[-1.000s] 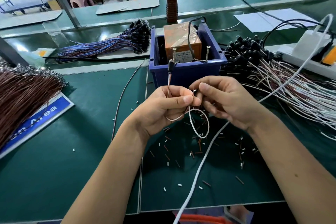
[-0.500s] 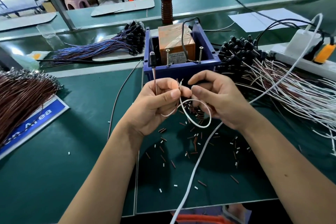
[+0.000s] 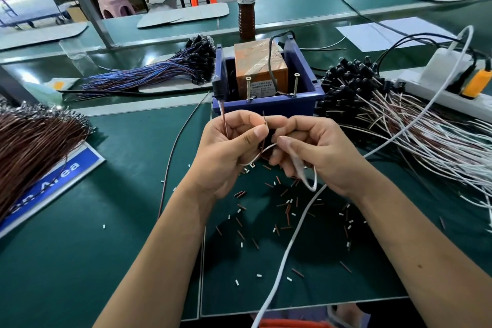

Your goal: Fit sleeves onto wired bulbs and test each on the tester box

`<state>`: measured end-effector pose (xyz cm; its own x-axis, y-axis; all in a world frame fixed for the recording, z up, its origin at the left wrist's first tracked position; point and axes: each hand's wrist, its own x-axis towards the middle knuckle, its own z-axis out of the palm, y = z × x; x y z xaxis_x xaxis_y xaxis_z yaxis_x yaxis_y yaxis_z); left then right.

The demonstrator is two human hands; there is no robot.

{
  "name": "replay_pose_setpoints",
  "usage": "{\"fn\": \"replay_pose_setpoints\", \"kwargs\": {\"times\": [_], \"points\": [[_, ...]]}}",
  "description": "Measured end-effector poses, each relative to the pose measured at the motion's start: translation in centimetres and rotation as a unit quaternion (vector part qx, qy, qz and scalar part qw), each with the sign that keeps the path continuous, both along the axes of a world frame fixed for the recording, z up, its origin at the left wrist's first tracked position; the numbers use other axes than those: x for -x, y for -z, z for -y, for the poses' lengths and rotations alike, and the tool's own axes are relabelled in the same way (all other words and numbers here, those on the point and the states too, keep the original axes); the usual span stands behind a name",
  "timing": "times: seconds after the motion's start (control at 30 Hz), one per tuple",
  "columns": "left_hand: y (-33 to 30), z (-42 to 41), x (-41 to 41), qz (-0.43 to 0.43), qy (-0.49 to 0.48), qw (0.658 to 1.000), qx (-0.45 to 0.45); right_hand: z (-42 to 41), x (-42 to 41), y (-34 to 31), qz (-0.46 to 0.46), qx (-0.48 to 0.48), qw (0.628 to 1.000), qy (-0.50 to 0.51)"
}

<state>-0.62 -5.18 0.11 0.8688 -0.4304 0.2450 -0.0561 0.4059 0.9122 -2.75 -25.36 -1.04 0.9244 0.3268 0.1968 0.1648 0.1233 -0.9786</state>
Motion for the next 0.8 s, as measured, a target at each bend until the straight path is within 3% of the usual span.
{"fn": "replay_pose_setpoints", "kwargs": {"times": [0.17, 0.3, 0.43, 0.6, 0.7, 0.8], "points": [[0.1, 0.2, -0.1, -0.006, -0.053, 0.998, -0.014, -0.4, 0.1, -0.4, -0.006, -0.022, 1.0, -0.006], [0.3, 0.1, -0.4, 0.005, -0.065, 0.998, 0.006, -0.3, -0.2, 0.0, 0.014, 0.017, 0.998, 0.054], [0.3, -0.5, -0.9, 0.019, -0.086, 0.995, 0.04, 1.2, -0.2, -0.6, -0.055, -0.116, 0.99, -0.062], [0.1, -0.6, -0.9, 0.029, -0.088, 0.995, 0.043, 1.7, 0.0, -1.0, -0.051, -0.282, 0.933, -0.216], [0.0, -0.6, -0.8, 0.034, -0.089, 0.995, 0.037, 1.7, -0.1, -0.6, 0.005, -0.255, 0.948, -0.192], [-0.2, -0.7, -0.7, 0.024, -0.096, 0.994, 0.044, 1.5, -0.2, -0.5, 0.019, -0.205, 0.973, -0.105]]}}
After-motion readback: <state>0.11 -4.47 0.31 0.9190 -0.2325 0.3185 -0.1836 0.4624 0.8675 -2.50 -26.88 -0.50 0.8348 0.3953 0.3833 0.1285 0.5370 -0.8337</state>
